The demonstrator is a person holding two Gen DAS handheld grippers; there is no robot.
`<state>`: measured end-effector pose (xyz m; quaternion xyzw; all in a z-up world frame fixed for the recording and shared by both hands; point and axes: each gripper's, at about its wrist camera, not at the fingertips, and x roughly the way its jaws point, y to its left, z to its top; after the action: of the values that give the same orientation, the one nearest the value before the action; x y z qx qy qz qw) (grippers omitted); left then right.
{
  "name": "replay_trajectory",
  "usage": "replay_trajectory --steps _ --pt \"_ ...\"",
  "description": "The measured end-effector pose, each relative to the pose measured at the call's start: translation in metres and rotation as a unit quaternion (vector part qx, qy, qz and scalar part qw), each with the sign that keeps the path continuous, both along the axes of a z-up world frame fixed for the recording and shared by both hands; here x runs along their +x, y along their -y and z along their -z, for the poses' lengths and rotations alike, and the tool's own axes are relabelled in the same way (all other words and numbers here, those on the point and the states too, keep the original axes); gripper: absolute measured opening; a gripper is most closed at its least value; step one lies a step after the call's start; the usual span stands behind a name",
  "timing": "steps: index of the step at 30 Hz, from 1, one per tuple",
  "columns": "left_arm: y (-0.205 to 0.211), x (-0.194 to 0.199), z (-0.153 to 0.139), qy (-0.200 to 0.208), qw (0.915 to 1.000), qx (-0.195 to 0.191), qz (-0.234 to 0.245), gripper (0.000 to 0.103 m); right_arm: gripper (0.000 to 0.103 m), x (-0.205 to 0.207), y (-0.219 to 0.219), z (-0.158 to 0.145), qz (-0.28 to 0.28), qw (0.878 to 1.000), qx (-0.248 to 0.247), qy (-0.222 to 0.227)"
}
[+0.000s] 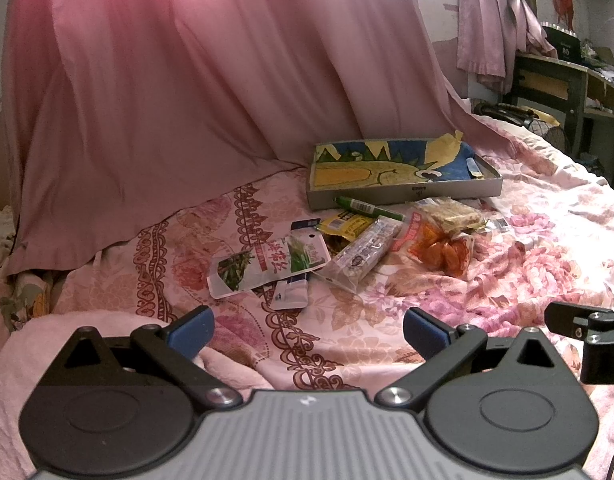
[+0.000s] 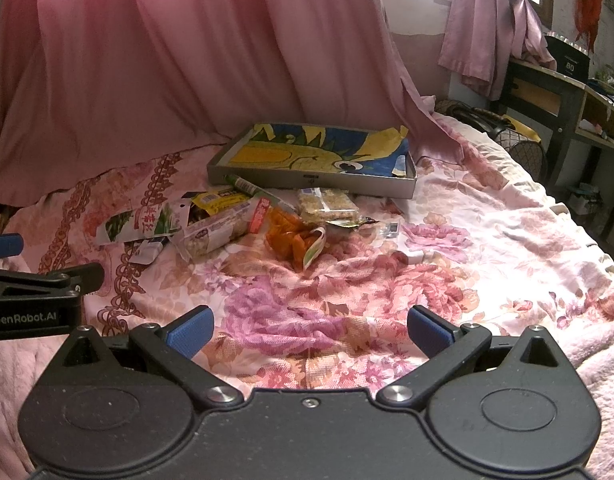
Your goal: Organize snacks
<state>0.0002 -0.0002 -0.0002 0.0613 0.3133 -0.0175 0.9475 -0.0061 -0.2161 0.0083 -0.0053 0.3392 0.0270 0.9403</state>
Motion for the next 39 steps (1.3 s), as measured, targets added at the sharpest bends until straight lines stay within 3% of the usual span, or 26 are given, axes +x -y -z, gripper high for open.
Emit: replay_trajectory --steps 7,17,24,34,39 --pt "0.001 0.0 0.0 -0.009 0.9999 0.006 0.001 0.103 0.102 0.005 0.003 -0.001 -0.013 1.0 0.015 -0.019" --pt "-0.002 0.019 0.002 -0.038 0.9992 -0.009 -0.002 0.103 0.102 0.023 -0.006 -0.018 -0.012 0.999 -0.018 -0.024" --pt "-0.006 0.048 0.003 -0.067 0.9975 -0.02 -0.007 0.103 0.103 0.052 -0.007 -0.03 -0.022 0.999 -0.025 -0.012" --pt "-0.022 0.103 0.006 -0.115 0.9921 -0.048 -0.017 0.103 0.102 0.1 -0.009 -0.028 -0.043 0.999 0.007 -0.027" --pt "-0.028 0.125 0.006 -0.138 0.9888 -0.056 -0.009 0.103 0.102 0.114 -0.007 -0.024 -0.054 0.998 0.009 -0.004"
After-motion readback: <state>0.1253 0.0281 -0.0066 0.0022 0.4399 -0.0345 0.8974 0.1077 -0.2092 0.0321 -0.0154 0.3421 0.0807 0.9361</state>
